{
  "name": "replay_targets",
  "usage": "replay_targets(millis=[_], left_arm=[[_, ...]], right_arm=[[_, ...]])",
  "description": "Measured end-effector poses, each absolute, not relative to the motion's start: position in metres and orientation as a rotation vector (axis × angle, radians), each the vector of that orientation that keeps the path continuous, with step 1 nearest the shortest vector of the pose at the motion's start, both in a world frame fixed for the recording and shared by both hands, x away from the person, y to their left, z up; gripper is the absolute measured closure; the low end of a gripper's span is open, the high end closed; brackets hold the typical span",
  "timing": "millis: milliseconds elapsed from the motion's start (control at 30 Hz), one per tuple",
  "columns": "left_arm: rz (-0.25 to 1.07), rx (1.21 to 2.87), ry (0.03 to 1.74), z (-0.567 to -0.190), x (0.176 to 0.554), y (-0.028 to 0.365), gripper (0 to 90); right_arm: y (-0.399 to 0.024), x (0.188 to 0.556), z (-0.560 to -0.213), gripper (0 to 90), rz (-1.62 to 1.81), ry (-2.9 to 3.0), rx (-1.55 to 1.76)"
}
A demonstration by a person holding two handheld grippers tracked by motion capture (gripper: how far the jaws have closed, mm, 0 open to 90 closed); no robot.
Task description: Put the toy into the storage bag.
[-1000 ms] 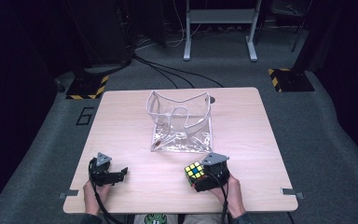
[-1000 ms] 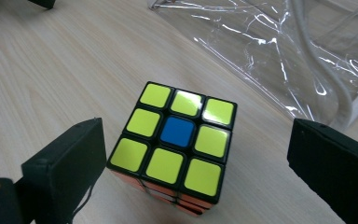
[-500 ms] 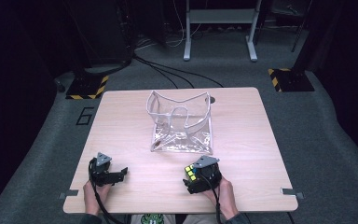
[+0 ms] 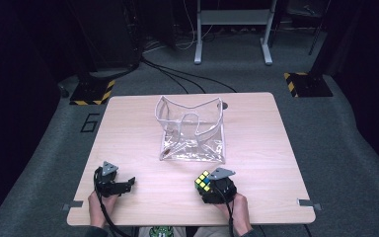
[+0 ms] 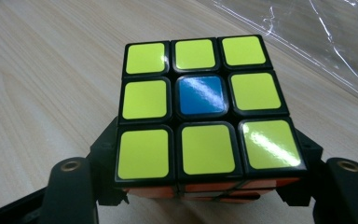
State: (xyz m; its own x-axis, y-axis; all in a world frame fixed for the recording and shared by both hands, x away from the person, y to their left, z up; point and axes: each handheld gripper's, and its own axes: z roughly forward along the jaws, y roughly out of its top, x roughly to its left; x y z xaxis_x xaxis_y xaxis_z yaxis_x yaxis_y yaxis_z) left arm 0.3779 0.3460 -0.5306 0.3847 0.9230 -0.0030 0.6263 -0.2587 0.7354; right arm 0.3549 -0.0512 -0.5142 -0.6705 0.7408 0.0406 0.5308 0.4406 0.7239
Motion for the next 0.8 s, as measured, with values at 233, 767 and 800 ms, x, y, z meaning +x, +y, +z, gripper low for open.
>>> replay_targets(millis=[233,767,800], left_arm=[[0.578,1.987,1.327,-0.5307,0.3779,0.346,11.4],[0.575,1.989,1.326,-0.5305,0.3779,0.3461,11.4],[0.577,1.987,1.327,-0.5306,0.3779,0.346,11.4]], right_arm=[[-0.0531,0.3542,-0.518,33.2,1.077,2.409,1.061],[-0.0579,0.3554,-0.5131,33.2,1.086,2.406,1.064],[-0.0582,0.355,-0.5119,33.2,1.089,2.402,1.064]])
